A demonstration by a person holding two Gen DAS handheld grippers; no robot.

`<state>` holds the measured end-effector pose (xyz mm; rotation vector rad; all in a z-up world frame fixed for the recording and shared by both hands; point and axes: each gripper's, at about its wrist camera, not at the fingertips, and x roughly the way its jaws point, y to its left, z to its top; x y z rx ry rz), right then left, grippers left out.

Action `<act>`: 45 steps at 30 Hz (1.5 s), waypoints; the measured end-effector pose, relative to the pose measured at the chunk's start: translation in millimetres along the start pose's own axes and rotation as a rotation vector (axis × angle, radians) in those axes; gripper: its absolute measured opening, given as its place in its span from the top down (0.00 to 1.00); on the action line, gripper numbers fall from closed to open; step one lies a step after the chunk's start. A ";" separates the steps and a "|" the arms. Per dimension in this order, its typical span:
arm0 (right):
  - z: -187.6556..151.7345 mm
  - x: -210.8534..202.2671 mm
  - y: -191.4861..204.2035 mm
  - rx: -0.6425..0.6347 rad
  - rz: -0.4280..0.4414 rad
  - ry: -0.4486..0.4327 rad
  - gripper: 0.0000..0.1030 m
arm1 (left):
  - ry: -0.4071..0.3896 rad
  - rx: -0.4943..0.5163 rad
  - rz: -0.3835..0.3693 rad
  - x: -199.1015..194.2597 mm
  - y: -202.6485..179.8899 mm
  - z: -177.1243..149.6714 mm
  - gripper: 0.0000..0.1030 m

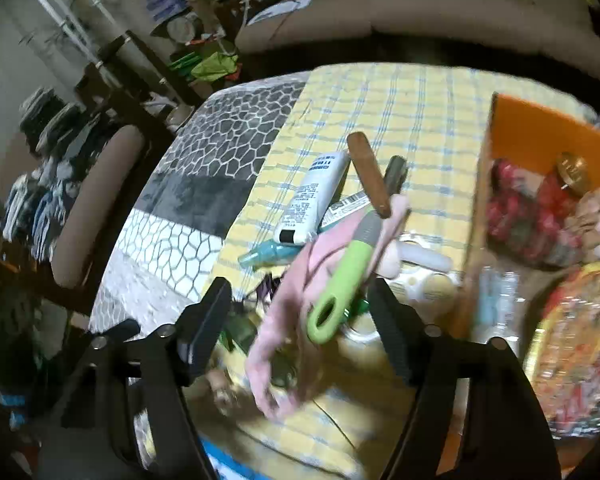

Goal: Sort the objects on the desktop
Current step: 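Grasp the green-handled marker on the table with the right gripper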

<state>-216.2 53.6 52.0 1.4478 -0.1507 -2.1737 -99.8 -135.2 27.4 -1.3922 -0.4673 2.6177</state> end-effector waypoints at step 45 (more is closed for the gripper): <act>-6.6 -12.5 1.3 0.095 0.004 0.153 0.89 | 0.136 -0.151 -0.330 2.2 13.1 -3.3 0.00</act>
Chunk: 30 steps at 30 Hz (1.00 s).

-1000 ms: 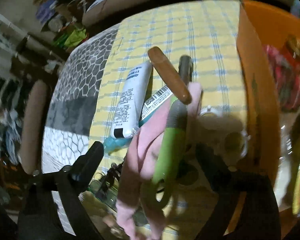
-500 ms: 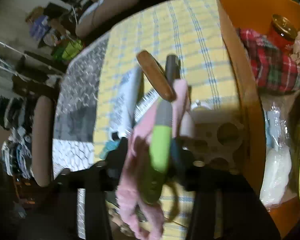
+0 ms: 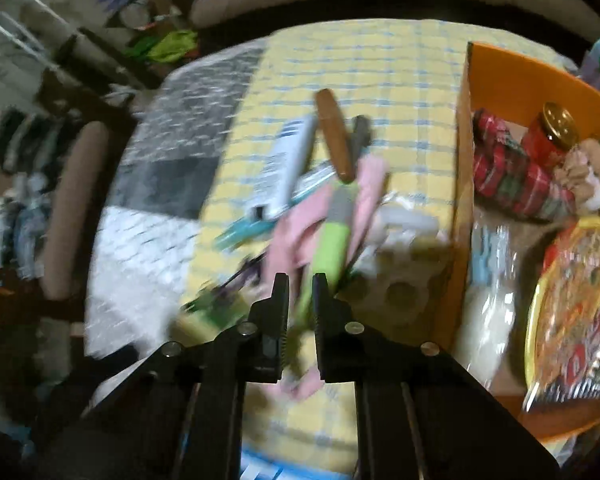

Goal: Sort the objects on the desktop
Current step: 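Grasp the green-handled marker on the table with the right gripper, then lift the green-handled marker and carry it over the orange box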

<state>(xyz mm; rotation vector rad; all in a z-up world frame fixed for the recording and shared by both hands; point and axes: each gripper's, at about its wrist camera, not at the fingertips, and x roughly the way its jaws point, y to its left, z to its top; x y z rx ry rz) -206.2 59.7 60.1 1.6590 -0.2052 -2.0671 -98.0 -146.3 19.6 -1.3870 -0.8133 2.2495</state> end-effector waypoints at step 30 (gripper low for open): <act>-61.4 -17.6 -16.8 0.036 0.066 -0.012 0.85 | 0.099 -0.163 -0.193 22.8 15.3 -13.7 0.00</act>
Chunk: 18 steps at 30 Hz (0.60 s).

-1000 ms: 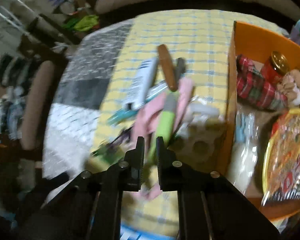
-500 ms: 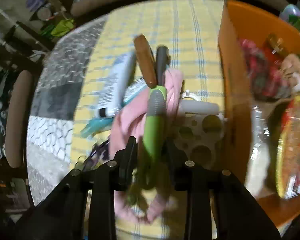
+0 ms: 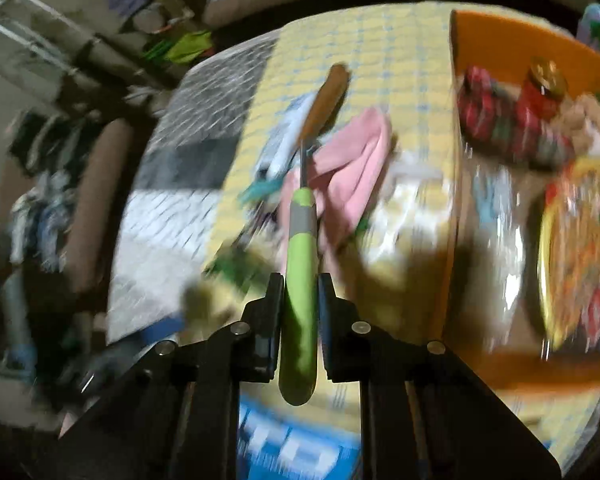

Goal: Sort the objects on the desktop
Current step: 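Lift the green-handled marker and carry it over the orange box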

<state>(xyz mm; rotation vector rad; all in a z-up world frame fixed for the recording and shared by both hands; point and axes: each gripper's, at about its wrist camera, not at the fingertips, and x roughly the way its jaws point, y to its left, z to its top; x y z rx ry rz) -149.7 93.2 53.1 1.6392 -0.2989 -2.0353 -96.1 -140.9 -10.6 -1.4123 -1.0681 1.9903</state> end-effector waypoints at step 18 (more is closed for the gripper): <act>-120.2 -9.5 1.3 0.103 0.390 -0.147 0.85 | 0.101 -0.006 0.002 42.2 -15.1 -33.6 0.74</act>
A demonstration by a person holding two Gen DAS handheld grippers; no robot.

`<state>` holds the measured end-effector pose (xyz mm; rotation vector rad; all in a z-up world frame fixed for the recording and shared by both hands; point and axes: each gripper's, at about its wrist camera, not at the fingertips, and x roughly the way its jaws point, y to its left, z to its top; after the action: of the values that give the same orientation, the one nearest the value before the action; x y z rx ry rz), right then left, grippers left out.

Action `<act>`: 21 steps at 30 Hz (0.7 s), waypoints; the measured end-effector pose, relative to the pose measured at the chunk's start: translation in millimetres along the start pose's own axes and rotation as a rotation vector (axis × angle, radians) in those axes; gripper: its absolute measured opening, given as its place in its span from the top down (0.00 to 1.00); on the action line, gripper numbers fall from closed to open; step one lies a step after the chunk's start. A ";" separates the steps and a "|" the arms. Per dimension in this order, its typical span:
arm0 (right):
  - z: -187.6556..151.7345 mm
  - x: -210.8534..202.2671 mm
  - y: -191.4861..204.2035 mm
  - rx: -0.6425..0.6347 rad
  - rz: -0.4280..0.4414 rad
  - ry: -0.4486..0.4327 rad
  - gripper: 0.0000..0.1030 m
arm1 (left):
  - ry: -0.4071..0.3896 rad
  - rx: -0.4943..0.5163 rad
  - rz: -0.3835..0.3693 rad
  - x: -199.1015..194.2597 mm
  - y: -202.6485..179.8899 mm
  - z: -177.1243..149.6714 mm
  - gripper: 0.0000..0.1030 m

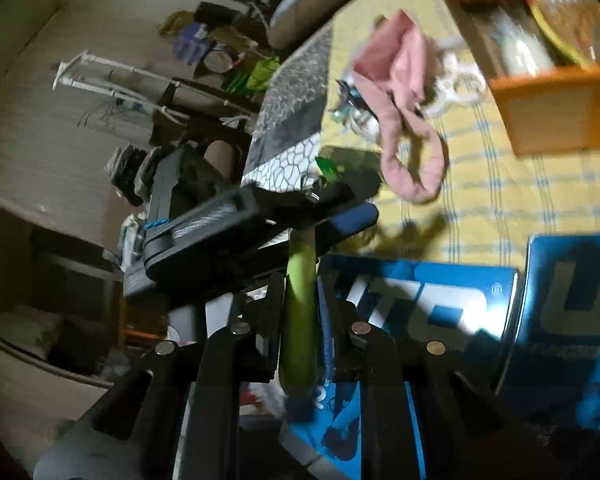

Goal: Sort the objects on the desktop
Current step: 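Lift the green-handled marker and carry it over the orange box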

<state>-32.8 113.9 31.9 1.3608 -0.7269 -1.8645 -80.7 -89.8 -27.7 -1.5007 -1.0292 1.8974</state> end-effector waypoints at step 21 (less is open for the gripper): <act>61.9 -93.7 2.7 -0.102 0.008 -0.217 0.85 | 0.027 0.332 0.012 38.1 -181.0 58.4 0.82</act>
<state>-73.0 189.8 104.4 1.1022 -0.7323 -2.0348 -158.5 30.9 102.6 -1.3372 -0.6536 1.9380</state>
